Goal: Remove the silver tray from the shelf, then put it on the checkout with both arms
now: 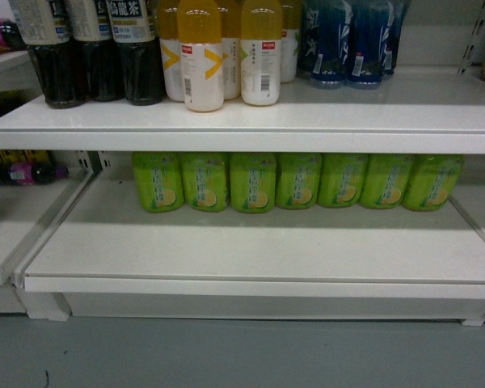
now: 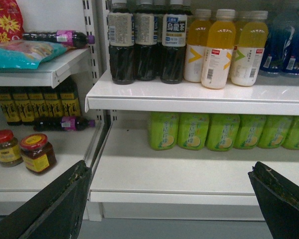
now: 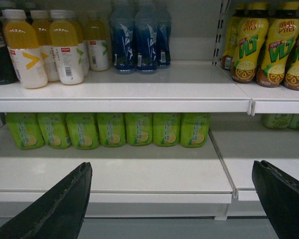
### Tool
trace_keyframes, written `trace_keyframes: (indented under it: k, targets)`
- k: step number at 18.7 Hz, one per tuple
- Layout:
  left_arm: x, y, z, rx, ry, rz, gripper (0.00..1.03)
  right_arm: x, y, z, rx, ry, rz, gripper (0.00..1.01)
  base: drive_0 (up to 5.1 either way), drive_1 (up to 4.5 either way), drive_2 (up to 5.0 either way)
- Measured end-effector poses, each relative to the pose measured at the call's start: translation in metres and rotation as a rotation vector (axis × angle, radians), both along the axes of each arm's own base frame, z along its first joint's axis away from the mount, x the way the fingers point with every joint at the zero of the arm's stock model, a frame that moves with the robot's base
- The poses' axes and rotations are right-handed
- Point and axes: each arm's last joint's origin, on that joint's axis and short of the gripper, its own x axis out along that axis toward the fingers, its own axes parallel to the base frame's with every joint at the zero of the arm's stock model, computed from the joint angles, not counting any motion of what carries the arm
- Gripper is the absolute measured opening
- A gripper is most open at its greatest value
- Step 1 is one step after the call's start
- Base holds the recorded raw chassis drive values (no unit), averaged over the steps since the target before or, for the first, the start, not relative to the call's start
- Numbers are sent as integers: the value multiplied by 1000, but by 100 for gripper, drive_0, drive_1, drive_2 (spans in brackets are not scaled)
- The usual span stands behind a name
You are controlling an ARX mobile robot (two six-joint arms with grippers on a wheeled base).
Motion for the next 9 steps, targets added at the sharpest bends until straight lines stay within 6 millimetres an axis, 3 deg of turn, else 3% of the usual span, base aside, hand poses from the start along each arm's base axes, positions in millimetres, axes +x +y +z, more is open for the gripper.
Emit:
trace_keyframes:
  k: [9]
  targets:
    - [0,0,0,0,0,0,98,0,0,0,0,0,0,98,0,0,0]
